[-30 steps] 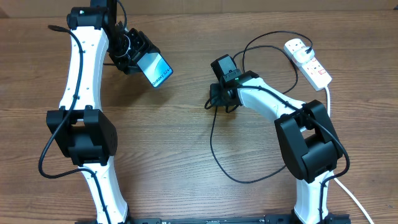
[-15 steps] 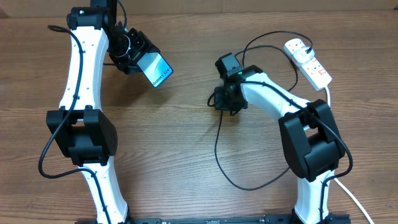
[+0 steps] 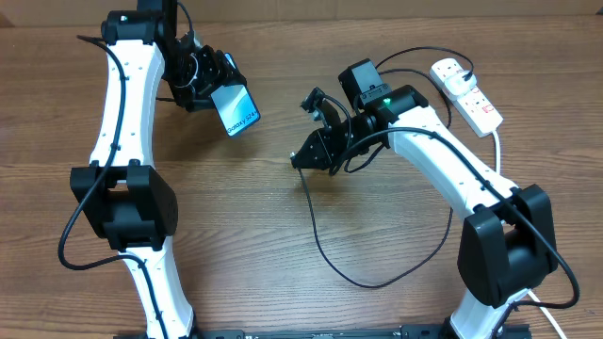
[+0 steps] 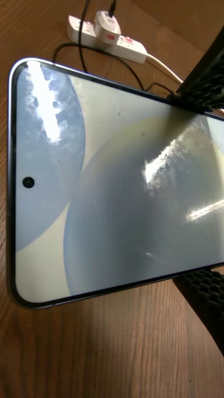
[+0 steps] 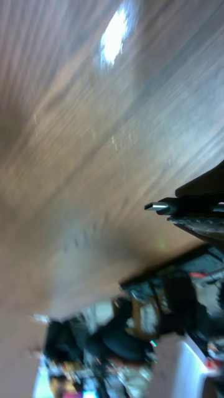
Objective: Plug charger to phone and switch on socket
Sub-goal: 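Grasp the cable near its USB-C tip with the right gripper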
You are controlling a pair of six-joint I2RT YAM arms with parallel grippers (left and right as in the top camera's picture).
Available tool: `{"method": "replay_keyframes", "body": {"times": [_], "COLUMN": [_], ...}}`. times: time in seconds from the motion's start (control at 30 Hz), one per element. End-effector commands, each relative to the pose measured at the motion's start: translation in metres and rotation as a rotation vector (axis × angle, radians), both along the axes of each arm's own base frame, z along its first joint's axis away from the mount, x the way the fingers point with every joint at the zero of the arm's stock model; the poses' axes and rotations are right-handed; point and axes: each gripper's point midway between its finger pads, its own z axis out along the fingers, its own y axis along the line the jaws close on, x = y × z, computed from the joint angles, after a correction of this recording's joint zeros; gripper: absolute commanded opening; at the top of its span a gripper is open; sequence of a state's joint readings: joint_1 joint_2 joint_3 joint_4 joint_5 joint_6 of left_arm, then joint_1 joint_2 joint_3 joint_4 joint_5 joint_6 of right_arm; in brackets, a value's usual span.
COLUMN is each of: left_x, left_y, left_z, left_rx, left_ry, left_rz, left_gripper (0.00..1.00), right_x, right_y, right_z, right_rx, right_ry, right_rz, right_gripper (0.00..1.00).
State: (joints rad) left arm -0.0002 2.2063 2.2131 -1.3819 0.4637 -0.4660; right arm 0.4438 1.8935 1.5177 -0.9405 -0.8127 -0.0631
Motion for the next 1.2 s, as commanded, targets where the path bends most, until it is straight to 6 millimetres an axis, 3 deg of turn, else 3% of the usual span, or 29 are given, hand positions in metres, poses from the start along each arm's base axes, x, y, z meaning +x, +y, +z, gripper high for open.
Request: {"method": "replay_keyframes", "body": {"times": [0.0,0.2,0.43,1.17], "left_x": [0.003,0.001,-0.005,-0.017], "left_y": [-0.009,-0.011,-0.022,-0.066], "left_z": [0.013,0.013,0.014,0.013], "left_rx": [-0.020,-0.027,-0.047,-0.051], "left_ry": [-0.067,-0.060,-0.043,-0.022], "left_rz": [-0.083,-0.086,-0.106,-0.171], "left_gripper": [0.04,0.04,0.04,0.04], "right_x": [-0.015,-0.018,0.000,0.013], "right_y": [0.017,0.029,0.038,0.039], "right_z": [0.026,0.028,0.027,0.020], "right_rx": [0.136,0.144,0.112,0.047], "right_ry": [-0.026,-0.034,-0.029,-0.028], "right_rz": [0.103,0.113,0.007,-0.092], "right_gripper": [0.04,0.04,0.04,0.04]}}
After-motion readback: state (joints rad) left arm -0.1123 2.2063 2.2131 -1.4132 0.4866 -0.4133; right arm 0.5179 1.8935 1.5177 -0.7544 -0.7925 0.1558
